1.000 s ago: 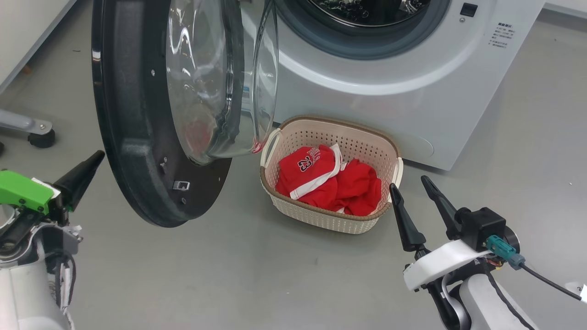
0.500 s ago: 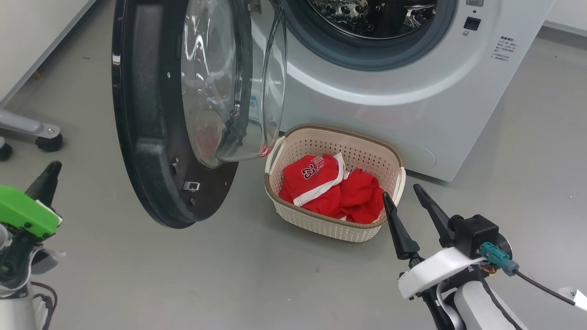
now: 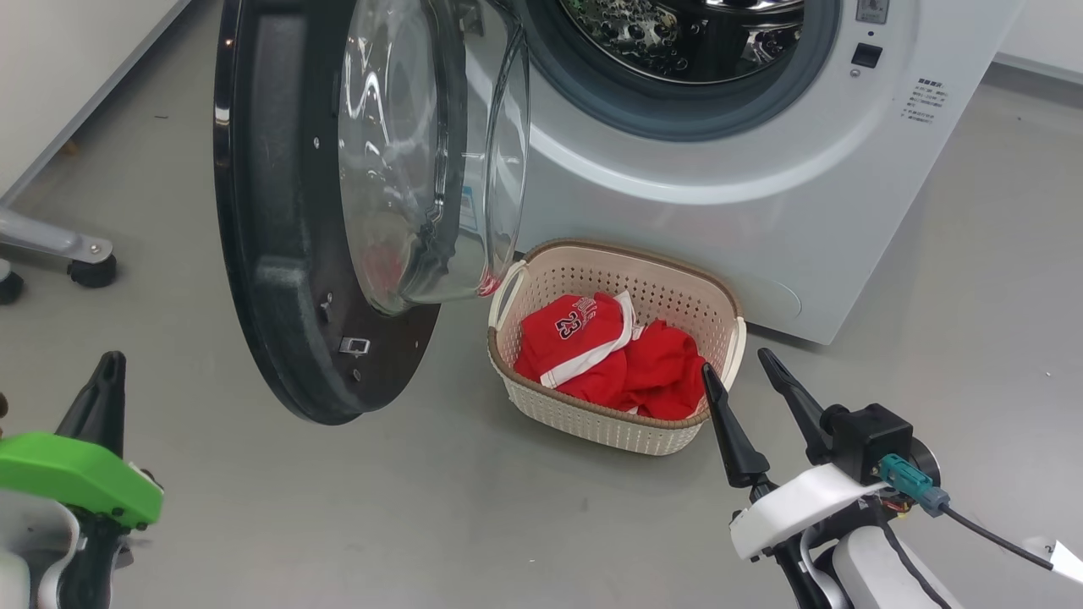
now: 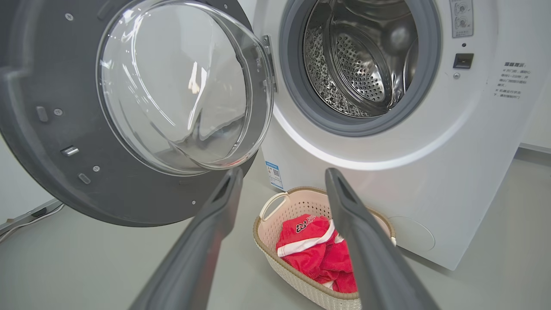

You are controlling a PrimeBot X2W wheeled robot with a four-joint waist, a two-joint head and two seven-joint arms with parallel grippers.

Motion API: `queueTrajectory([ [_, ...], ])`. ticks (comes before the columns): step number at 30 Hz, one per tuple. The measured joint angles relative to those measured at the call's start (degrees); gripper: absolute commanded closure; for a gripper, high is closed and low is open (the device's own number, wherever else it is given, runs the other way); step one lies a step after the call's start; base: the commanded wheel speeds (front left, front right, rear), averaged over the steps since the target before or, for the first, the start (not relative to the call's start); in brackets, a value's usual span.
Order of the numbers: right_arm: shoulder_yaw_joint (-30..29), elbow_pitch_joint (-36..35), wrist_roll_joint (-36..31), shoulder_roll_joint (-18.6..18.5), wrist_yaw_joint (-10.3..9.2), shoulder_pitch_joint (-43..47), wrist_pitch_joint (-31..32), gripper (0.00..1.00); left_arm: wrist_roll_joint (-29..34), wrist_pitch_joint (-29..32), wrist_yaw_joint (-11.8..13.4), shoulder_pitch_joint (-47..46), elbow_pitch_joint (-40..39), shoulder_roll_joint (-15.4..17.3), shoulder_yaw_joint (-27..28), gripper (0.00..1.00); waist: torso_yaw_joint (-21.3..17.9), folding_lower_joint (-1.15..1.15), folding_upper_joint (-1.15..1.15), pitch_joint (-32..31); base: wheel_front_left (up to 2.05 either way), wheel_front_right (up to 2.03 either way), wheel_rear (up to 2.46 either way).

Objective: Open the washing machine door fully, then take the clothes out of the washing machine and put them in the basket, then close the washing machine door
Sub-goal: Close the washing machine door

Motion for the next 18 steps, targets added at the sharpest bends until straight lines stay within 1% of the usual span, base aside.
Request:
queueTrajectory([
  [5,0.18,0.02,0.01,0.05,0.0,0.11,0.0,0.0,1.45,-5.36,0.0,2.69,-0.13,0.25,-1.08,1.0,-0.04,0.0,0.0,-0.44,0.0,0.0,0.0],
  [8,0.32,0.02,0.41,0.09,0.0,0.26,0.0,0.0,1.72,-8.5,0.0,4.02,-0.22,-0.32,-0.93,1.0,-0.1,0.0,0.0,-0.65,0.0,0.0,0.0],
  [9,0.32,0.02,0.41,0.09,0.0,0.26,0.0,0.0,1.72,-8.5,0.0,4.02,-0.22,-0.32,-0.93,0.78,-0.1,0.0,0.0,-0.65,0.0,0.0,0.0],
  [10,0.33,0.02,0.51,0.11,0.0,0.32,0.0,0.0,1.72,-9.46,0.0,4.43,-0.3,-0.49,-0.9,0.31,-0.12,0.0,0.0,-0.7,0.0,0.0,0.0],
  [11,0.32,0.01,0.52,0.11,0.0,0.41,0.0,0.0,1.75,-10.35,0.0,4.78,-0.3,-0.6,-0.85,0.0,-0.15,0.0,0.0,-0.74,0.0,0.0,0.0],
  [18,0.19,-0.1,0.57,0.15,0.0,1.12,0.0,0.0,3.49,-14.96,0.0,7.38,-0.24,-0.07,-1.92,0.0,-0.25,0.0,0.0,-0.67,0.0,0.0,0.0],
])
